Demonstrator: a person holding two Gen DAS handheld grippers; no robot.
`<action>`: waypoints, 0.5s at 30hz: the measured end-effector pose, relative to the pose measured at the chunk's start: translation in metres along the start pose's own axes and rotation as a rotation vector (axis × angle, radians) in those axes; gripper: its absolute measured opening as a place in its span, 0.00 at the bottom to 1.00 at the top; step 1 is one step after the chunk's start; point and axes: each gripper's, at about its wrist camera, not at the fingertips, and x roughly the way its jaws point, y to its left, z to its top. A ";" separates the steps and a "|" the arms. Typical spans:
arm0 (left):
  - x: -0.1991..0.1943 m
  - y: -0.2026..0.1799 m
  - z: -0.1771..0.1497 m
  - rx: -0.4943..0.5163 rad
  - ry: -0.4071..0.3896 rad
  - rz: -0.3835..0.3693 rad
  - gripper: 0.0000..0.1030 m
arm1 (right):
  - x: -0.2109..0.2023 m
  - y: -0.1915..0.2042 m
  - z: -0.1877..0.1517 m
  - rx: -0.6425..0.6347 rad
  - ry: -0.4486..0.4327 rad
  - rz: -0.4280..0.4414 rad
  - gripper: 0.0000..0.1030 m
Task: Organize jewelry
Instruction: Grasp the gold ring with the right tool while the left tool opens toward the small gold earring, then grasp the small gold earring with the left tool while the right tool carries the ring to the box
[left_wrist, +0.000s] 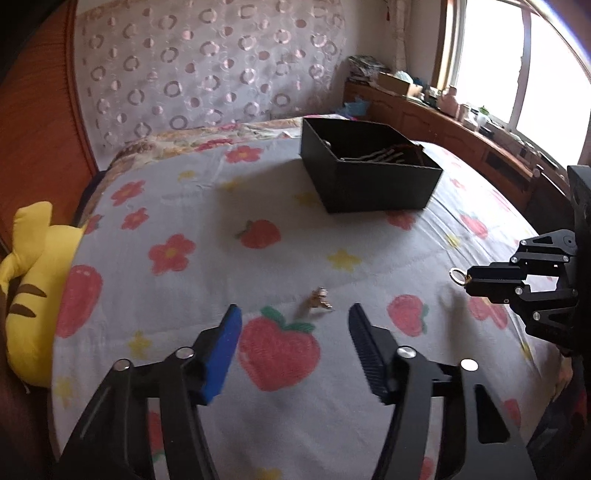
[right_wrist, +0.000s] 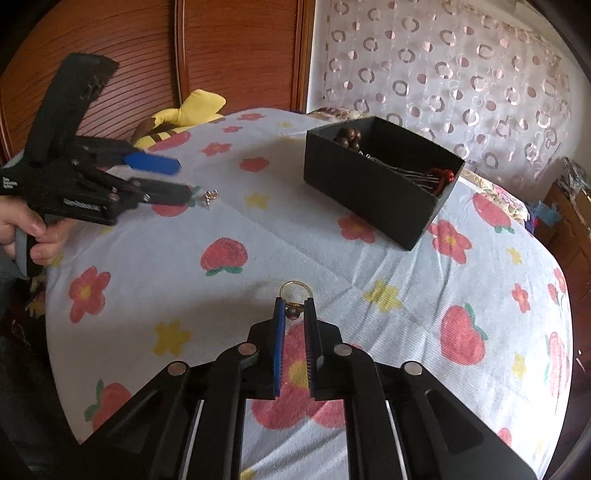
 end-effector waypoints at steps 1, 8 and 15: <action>0.002 -0.002 0.001 0.004 0.002 0.000 0.49 | -0.001 0.000 -0.001 0.000 -0.004 -0.003 0.11; 0.015 -0.017 0.008 0.028 0.024 -0.005 0.45 | -0.007 -0.002 -0.002 0.005 -0.023 -0.002 0.11; 0.023 -0.019 0.011 0.026 0.032 0.017 0.18 | -0.007 0.000 -0.003 0.002 -0.026 0.000 0.11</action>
